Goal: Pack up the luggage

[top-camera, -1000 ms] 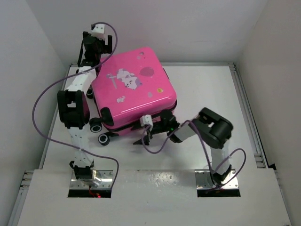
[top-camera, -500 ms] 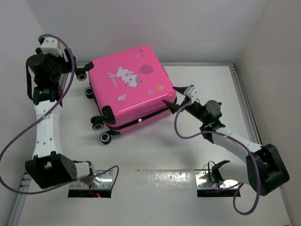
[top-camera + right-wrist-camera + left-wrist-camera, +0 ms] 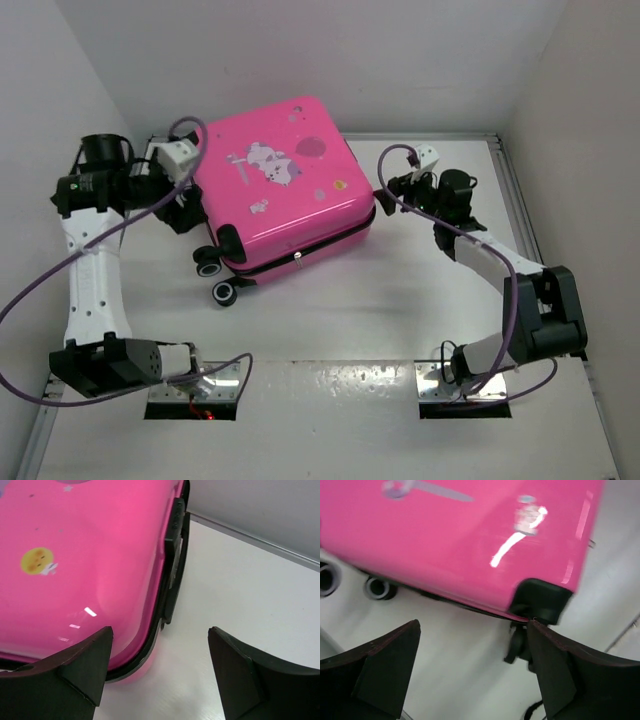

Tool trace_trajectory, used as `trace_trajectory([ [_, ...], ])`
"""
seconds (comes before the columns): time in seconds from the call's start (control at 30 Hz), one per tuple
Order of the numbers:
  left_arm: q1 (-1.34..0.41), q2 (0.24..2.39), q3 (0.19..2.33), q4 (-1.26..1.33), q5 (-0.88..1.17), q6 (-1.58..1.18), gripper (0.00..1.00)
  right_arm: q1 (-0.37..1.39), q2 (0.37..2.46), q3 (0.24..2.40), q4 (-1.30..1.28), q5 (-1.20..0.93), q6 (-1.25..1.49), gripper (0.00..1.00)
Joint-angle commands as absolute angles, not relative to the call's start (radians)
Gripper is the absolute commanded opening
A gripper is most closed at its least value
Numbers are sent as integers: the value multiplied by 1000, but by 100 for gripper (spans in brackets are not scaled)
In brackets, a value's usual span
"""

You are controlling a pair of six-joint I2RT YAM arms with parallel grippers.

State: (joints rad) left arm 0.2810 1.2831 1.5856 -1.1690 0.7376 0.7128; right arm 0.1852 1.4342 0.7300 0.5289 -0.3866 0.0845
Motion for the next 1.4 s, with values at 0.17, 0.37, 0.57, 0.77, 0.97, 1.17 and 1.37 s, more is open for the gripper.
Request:
trace_trajectory([
  [0.17, -1, 1190, 1431, -1261, 598, 812, 94, 160, 1520, 838, 452, -373, 193, 78],
  [0.37, -37, 1149, 1290, -1115, 411, 704, 91, 156, 1522, 844, 440, -351, 189, 78],
  [0.57, -46, 1169, 1206, -1079, 354, 739, 91, 160, 1505, 827, 440, -350, 190, 78],
  [0.77, -69, 1238, 1157, -980, 365, 716, 79, 164, 1508, 830, 433, -338, 184, 79],
  [0.97, -91, 1295, 1108, -897, 399, 707, 51, 167, 1503, 839, 420, -319, 175, 79],
  [1.17, -80, 1295, 1052, -821, 469, 729, 29, 181, 1491, 836, 405, -304, 149, 79],
  [1.37, 1, 1235, 1011, -714, 621, 747, 0, 195, 1477, 841, 388, -279, 137, 79],
])
